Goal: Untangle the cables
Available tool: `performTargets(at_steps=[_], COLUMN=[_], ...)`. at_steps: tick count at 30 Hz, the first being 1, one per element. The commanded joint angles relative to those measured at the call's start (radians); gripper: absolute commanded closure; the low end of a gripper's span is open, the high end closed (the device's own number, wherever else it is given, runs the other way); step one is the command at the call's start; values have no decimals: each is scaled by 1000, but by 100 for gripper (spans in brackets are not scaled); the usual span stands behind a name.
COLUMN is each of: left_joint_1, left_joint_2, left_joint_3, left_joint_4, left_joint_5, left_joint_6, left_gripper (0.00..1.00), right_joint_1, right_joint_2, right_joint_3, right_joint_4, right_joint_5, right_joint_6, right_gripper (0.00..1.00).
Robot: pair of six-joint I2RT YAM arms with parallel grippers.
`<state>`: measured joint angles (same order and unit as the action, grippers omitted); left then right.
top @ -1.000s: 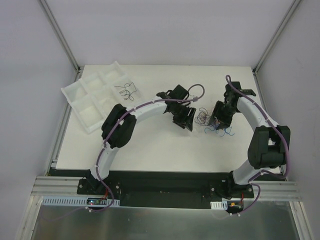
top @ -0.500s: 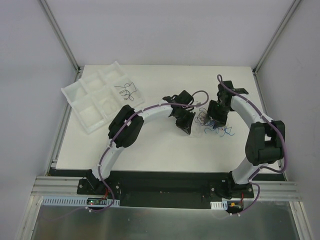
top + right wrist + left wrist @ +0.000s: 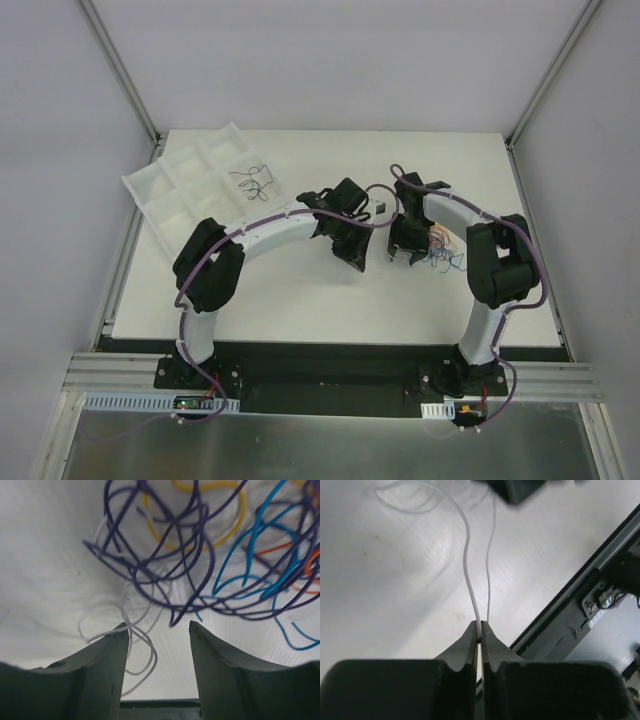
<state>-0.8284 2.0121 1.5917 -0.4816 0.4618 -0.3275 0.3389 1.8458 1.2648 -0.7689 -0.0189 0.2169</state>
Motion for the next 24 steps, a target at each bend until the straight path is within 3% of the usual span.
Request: performTargets(at_steps=[1, 7, 13, 18, 24], left_joint_1=[2, 2, 2, 0, 0], left_joint_2=[-267, -714, -1096, -1205, -1124], left_joint_3=[-113, -301, -311, -144, 163], left_joint_4=[-12, -89, -208, -304, -324], left_joint_5=[-75, -359, -639, -816, -905], left_joint_6=[83, 154, 145, 223, 393], left_gripper=[100, 100, 100, 100, 100], right_joint_1=[-11, -83, -143, -156, -161], right_joint_2=[76, 216, 308, 369, 383], right_joint_3=[96, 264, 425, 511, 568], right_joint_4=[0, -49, -79, -96, -153], right_joint_5=[175, 240, 223, 241, 228], right_joint_6=[-4, -40, -68, -96, -99], right_gripper=[45, 46, 45, 46, 46])
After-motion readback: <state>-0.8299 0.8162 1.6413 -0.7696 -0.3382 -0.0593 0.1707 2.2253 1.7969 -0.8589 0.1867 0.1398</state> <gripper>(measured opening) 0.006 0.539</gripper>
